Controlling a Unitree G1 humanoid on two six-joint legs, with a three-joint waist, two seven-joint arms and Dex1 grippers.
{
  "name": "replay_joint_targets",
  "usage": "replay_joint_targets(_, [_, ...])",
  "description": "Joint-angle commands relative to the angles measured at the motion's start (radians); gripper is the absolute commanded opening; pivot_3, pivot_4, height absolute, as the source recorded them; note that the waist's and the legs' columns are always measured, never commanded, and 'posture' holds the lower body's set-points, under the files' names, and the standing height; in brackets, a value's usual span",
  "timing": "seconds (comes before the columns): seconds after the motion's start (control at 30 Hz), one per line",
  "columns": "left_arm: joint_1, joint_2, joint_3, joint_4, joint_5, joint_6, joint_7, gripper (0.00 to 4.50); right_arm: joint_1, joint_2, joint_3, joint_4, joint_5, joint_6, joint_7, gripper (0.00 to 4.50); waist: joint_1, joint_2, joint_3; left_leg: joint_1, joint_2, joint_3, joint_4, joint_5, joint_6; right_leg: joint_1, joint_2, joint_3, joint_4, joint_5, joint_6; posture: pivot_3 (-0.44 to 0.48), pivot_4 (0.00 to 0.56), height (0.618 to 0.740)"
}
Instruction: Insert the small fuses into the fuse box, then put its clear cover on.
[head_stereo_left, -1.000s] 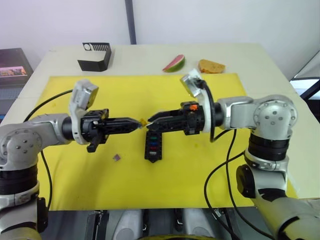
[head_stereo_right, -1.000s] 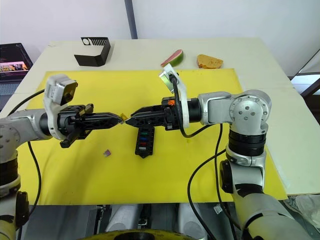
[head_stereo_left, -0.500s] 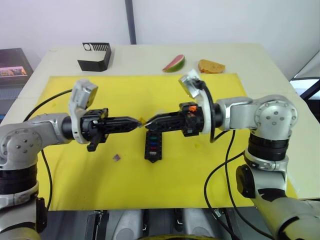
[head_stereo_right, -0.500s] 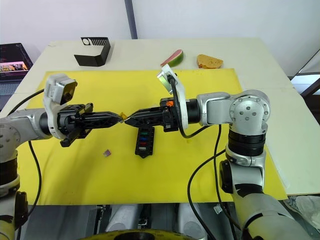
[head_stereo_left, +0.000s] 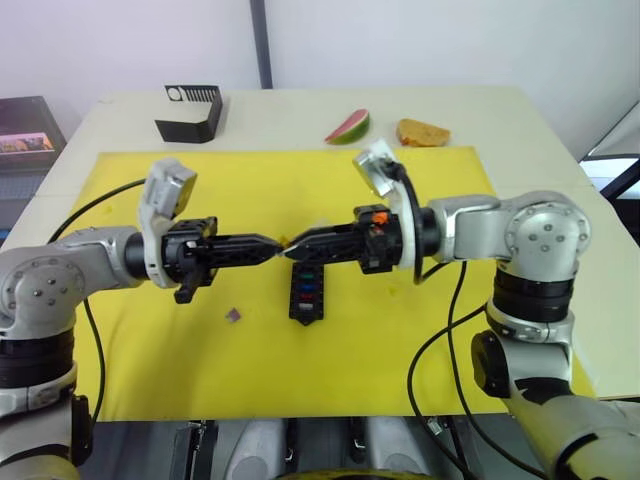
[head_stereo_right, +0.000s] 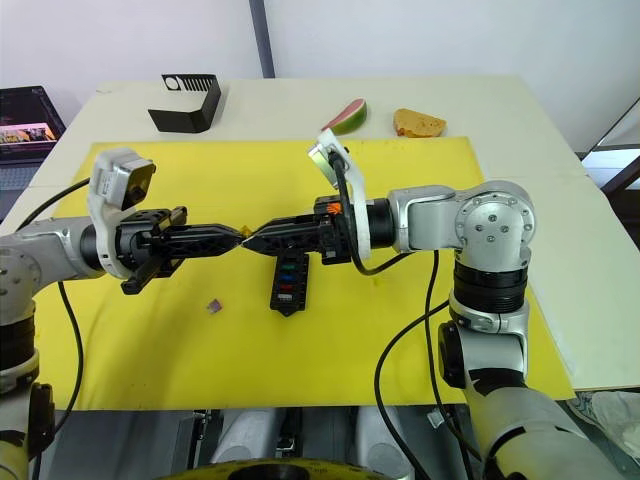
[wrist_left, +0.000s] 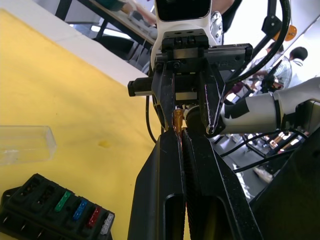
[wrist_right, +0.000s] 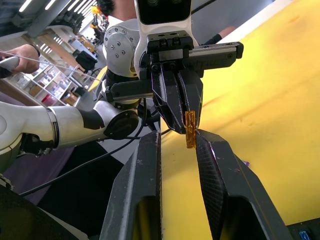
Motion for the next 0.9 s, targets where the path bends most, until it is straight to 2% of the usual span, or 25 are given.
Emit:
replay_joint_targets(0.03, [-0.004,0.001,0.009,-0.009,-0.019,-0.018,0.004,0.0,-0.004,0.001,0.001,-0.032,0.038,-0.02,0.002,1.03,0.0,0.0,0.0,0.0,0.0,0.0,0.0,0.0,0.0,0.0,0.0,0.0,0.0,0.0,0.0,0.0,0.15,0.74])
replay_joint_targets(0.17, [0.003,0.004,0.008,-0.011,-0.021,-0.019,0.006,0.0,-0.005,-0.003,0.004,-0.03,0.047,-0.025,-0.004,0.03,0.0,0.0,0.0,0.0,0.0,0.0,0.0,0.0,0.0,0.0,0.0,0.0,0.0,0.0,0.0,0.0,0.15,0.74])
replay_joint_targets(0.33, [0.013,0.016,0.004,-0.01,-0.01,-0.027,-0.002,0.0,-0.008,-0.008,0.009,-0.029,0.05,-0.027,-0.007,0.03,0.0,0.0,0.0,0.0,0.0,0.0,0.0,0.0,0.001,0.0,0.0,0.0,-0.001,0.0,0.0,0.0,0.15,0.74])
replay_joint_targets(0.43, [0.018,0.039,-0.011,-0.014,0.04,-0.057,-0.01,0.0,-0.023,-0.025,0.023,-0.036,0.031,-0.029,-0.004,0.03,0.0,0.0,0.0,0.0,0.0,0.0,-0.001,0.0,0.001,0.0,0.0,0.0,-0.001,0.0,0.0,0.0,0.15,0.74])
replay_joint_targets(0.57, [0.023,0.105,-0.058,-0.018,0.158,-0.16,-0.08,1.39,-0.067,-0.111,0.109,-0.063,-0.064,-0.071,0.045,0.0,-0.001,0.0,0.0,0.0,0.0,0.0,-0.001,0.0,0.001,0.0,0.0,0.0,-0.002,0.0,0.0,0.0,0.15,0.74])
replay_joint_targets(0.67, [0.057,0.195,-0.186,-0.017,0.411,-0.394,-0.179,3.02,-0.133,-0.274,0.351,-0.098,-0.287,-0.189,0.133,0.0,-0.001,0.001,0.001,0.0,0.0,0.0,-0.002,-0.001,0.001,0.0,0.001,0.0,-0.003,0.0,0.0,0.0,0.15,0.74])
replay_joint_targets(0.77, [0.077,0.199,-0.295,0.016,0.571,-0.582,-0.241,4.46,-0.178,-0.355,0.547,-0.109,-0.48,-0.352,0.222,0.0,-0.001,0.001,0.001,0.0,0.0,0.001,-0.003,-0.001,0.001,0.001,0.001,0.0,-0.005,0.0,0.0,0.0,0.15,0.74])
replay_joint_targets(0.9, [0.072,0.121,-0.394,0.099,0.732,-0.783,-0.247,4.46,-0.212,-0.4,0.748,-0.089,-0.708,-0.543,0.34,0.0,0.002,0.001,0.001,-0.001,0.0,0.001,-0.002,-0.003,0.005,0.0,0.001,0.0,-0.006,0.0,0.0,0.0,0.15,0.74])
